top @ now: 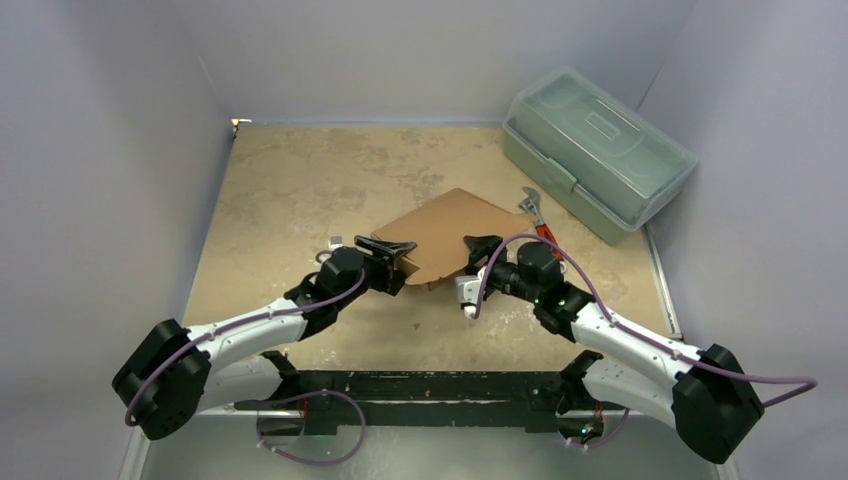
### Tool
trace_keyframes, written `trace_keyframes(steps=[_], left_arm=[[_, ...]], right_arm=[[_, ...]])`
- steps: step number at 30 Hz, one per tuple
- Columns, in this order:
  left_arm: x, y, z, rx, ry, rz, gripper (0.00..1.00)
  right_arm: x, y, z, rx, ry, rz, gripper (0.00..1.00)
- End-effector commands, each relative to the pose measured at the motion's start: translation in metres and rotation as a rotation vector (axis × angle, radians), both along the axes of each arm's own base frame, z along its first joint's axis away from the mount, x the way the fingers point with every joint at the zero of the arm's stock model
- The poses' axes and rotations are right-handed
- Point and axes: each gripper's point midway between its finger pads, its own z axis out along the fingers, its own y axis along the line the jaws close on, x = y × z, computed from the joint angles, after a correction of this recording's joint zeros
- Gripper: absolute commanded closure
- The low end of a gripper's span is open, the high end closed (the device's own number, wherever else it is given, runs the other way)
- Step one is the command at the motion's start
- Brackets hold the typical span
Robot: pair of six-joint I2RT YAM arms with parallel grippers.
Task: Fold the paper box
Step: Close the paper box at the center of the board.
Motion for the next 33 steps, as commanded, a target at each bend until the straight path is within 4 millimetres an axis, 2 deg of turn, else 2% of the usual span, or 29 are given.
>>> trace_keyframes(steps=[1, 5, 13, 18, 22, 25, 27, 31, 33], left_arm=[[0.003, -0.001, 0.029, -0.113, -0.054, 0.019, 0.51], [0.002, 0.002, 0.033, -0.126, -0.073, 0.026, 0.43], [-0.002, 0.010, 0.039, -0.133, -0.117, 0.035, 0.25], [-0.006, 0.018, 0.046, -0.082, -0.168, 0.032, 0.22], [-0.009, 0.038, 0.056, 0.071, -0.250, 0.055, 0.20], [-0.012, 0.060, 0.075, 0.243, -0.337, 0.075, 0.18], [-0.016, 0.073, 0.077, 0.379, -0.369, 0.059, 0.15], [-0.023, 0.079, 0.091, 0.559, -0.539, -0.029, 0.05], [-0.027, 0.077, 0.094, 0.615, -0.627, -0.086, 0.03]], right_arm=[[0.003, 0.005, 0.016, 0.052, -0.020, -0.006, 0.39], [0.002, 0.006, 0.017, 0.064, 0.004, -0.007, 0.45], [0.004, 0.006, 0.023, 0.102, 0.057, -0.036, 0.50], [0.005, 0.004, 0.031, 0.132, 0.092, -0.049, 0.52], [0.003, 0.005, 0.045, 0.191, 0.139, -0.038, 0.53], [0.006, 0.002, 0.054, 0.242, 0.198, -0.063, 0.53], [0.007, -0.001, 0.062, 0.275, 0.235, -0.072, 0.54], [0.011, -0.008, 0.084, 0.369, 0.338, -0.101, 0.54], [0.011, -0.008, 0.102, 0.421, 0.403, -0.104, 0.54]])
